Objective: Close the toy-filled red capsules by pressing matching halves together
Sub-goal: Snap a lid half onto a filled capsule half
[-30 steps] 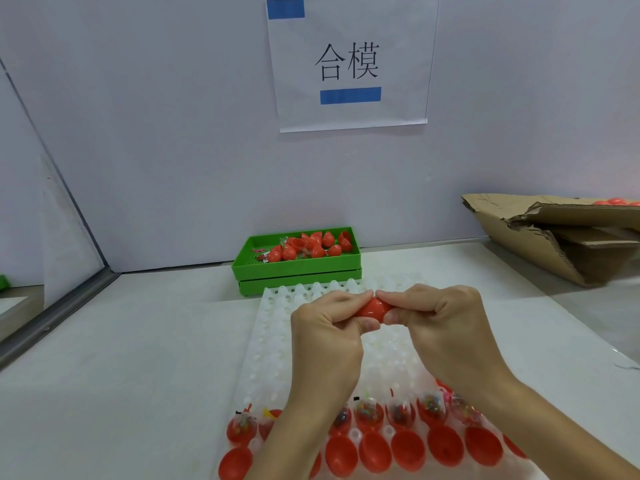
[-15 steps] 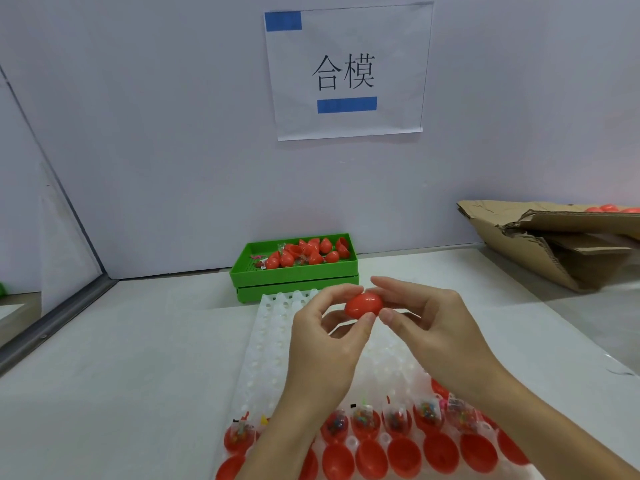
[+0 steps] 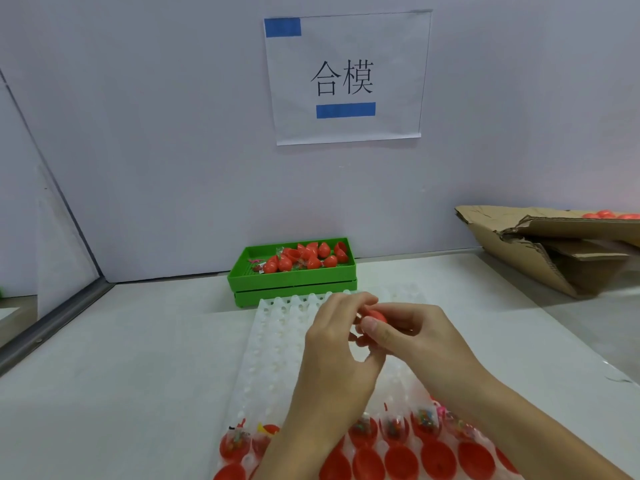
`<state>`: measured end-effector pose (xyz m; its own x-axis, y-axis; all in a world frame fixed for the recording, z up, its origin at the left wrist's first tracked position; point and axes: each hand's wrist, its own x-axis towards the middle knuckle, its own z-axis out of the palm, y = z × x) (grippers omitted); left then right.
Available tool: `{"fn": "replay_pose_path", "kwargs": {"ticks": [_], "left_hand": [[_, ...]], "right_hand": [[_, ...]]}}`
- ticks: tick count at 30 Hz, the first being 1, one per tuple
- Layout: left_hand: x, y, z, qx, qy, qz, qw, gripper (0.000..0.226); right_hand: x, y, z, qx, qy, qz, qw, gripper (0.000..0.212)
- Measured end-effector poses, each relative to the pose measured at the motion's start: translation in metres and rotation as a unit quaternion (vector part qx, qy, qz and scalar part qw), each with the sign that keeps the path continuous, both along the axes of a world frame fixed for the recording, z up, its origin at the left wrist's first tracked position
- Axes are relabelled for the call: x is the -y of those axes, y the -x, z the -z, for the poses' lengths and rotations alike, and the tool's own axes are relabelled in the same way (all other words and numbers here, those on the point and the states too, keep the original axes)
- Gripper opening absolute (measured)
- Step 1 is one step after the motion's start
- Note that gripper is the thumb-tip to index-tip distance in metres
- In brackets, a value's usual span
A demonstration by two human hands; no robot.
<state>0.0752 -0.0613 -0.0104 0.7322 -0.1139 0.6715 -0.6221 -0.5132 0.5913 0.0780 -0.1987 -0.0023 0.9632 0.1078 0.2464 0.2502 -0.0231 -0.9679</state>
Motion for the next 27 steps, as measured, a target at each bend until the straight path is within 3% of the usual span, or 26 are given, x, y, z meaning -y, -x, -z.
{"fn": "replay_pose_path", "kwargs": {"ticks": [4,8,20,27], "left_hand": [[-0.007,0.001,-0.004,-0.121,0.074,0.08,0.987,0.054],[-0.011,0.002,-0.009,-0.253,0.184,0.188,0.931,0.062],[-0.009,-0.005,-0.005,-0.242,0.249,0.176,0.921,0.053],[-0.007,-0.006,-0.001,-0.25,0.251,0.173,0.919,0.048]], "right_hand": [[0.003,-0.004,0.0,-0.032,-0.066,-0.005,0.997,0.031],[0.004,-0.003,-0.002,-0.044,-0.121,-0.05,0.99,0.035],[0.005,0.0,-0.006,0.005,-0.025,-0.018,1.0,0.025],[0.003,0.0,-0.005,-0.011,-0.046,-0.038,0.998,0.028]]}}
